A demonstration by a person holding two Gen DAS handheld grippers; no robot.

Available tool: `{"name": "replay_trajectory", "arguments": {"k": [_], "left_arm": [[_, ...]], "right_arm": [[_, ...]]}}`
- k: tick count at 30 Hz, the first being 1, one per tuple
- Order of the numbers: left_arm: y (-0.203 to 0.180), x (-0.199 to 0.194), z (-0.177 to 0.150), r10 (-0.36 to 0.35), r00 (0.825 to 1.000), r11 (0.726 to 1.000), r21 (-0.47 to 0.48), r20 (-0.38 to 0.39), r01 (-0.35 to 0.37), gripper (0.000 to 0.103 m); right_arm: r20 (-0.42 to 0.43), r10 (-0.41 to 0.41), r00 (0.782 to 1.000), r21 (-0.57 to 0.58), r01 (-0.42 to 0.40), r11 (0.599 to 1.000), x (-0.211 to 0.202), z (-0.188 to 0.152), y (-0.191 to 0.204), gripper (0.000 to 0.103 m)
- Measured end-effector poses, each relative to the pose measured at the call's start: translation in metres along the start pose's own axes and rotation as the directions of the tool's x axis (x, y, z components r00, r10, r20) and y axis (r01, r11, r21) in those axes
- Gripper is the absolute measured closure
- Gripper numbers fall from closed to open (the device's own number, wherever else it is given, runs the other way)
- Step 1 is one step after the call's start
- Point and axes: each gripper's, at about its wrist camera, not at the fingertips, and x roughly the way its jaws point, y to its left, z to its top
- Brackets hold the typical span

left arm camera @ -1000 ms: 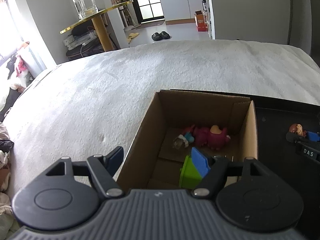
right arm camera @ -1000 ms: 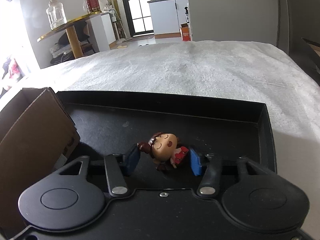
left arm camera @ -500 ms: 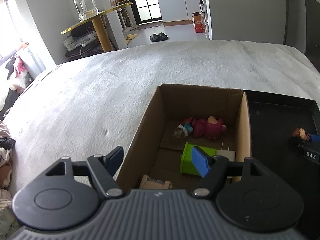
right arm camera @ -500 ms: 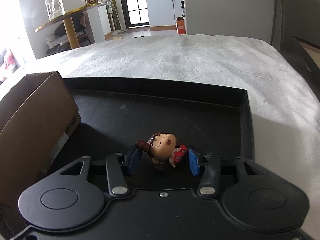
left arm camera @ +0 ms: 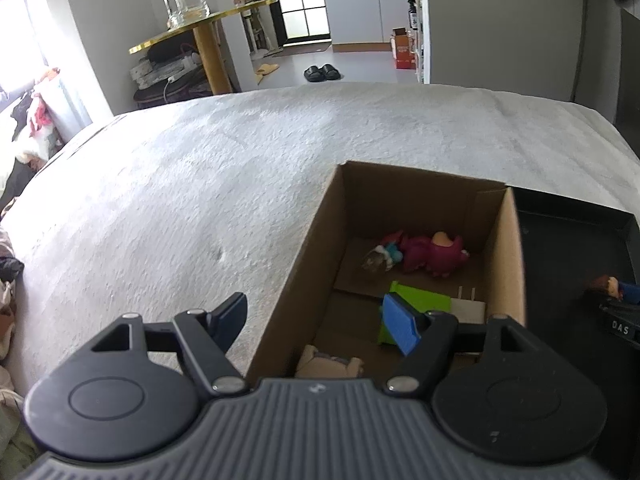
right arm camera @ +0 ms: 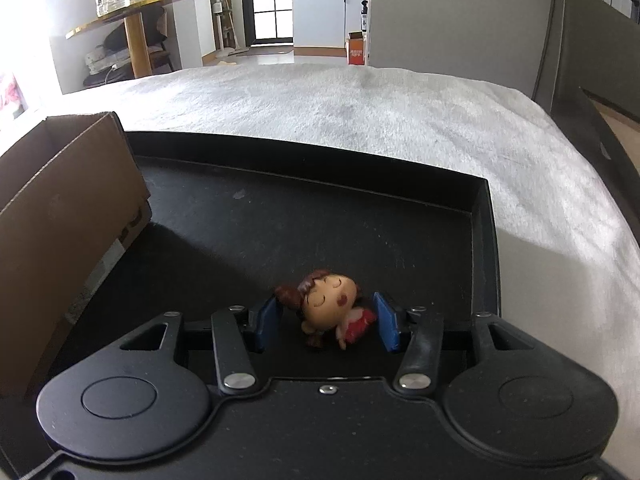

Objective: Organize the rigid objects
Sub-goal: 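Carry the brown-haired doll with the right gripper and release it into the box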

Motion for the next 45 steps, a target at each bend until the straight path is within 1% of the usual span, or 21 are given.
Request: {"name": "replay_trajectory", "arguments": {"k": [5, 7, 9, 12, 16, 25, 33, 36, 41, 45], "left_arm": [[0.007, 0.011, 0.000, 0.002, 1.000, 1.000, -0.021, -0.028, -0.002, 0.029], [0.005, 0.009, 0.001, 0.020, 1.000, 1.000, 0.005, -0.012, -0.020, 0.029], [0.004, 0.008, 0.001, 0.021, 1.000, 1.000, 0.024, -0.004, -0.021, 0.029], [0.008, 0.007, 0.004, -0.009, 1.000, 1.000, -0.008, -0.026, 0.009, 0.029], [0.008, 0.001, 0.005, -0.024, 0.999, 1.000, -0.006, -0.030, 0.024, 0.029], [0.023, -0.011, 0.005, -0.072, 0.997, 0.996, -0.053, -0.007, 0.072, 0.029], [0.043, -0.015, 0.003, -0.109, 0.994, 0.989, -0.095, 0.001, 0.109, 0.029], [0.053, -0.016, 0.003, -0.130, 0.991, 0.984, -0.123, 0.016, 0.131, 0.029], [0.066, -0.021, 0.004, -0.163, 0.985, 0.975, -0.145, 0.054, 0.170, 0.029], [0.076, -0.016, 0.000, -0.190, 0.981, 0.966, -0.168, 0.045, 0.195, 0.029]], "right_arm": [[0.015, -0.012, 1.000, -0.022, 0.013, 1.000, 0.001, 0.000, 0.002, 0.056], [0.007, -0.011, 1.000, -0.015, 0.011, 1.000, 0.000, 0.002, 0.004, 0.056], [0.006, -0.008, 1.000, -0.004, 0.008, 1.000, -0.004, 0.002, 0.005, 0.056], [0.005, -0.020, 1.000, -0.006, 0.020, 1.000, -0.012, 0.002, 0.008, 0.056], [-0.005, -0.021, 1.000, -0.016, 0.021, 1.000, -0.023, 0.009, 0.013, 0.056], [0.020, -0.040, 0.999, -0.038, 0.041, 0.998, -0.055, 0.019, 0.023, 0.056], [0.070, -0.058, 0.996, -0.037, 0.060, 0.997, -0.083, 0.035, 0.042, 0.056], [0.093, -0.061, 0.994, -0.035, 0.064, 0.997, -0.090, 0.043, 0.051, 0.056], [0.118, -0.062, 0.991, -0.034, 0.066, 0.997, -0.096, 0.055, 0.066, 0.056], [0.130, -0.065, 0.989, -0.025, 0.069, 0.997, -0.099, 0.061, 0.080, 0.056]]}}
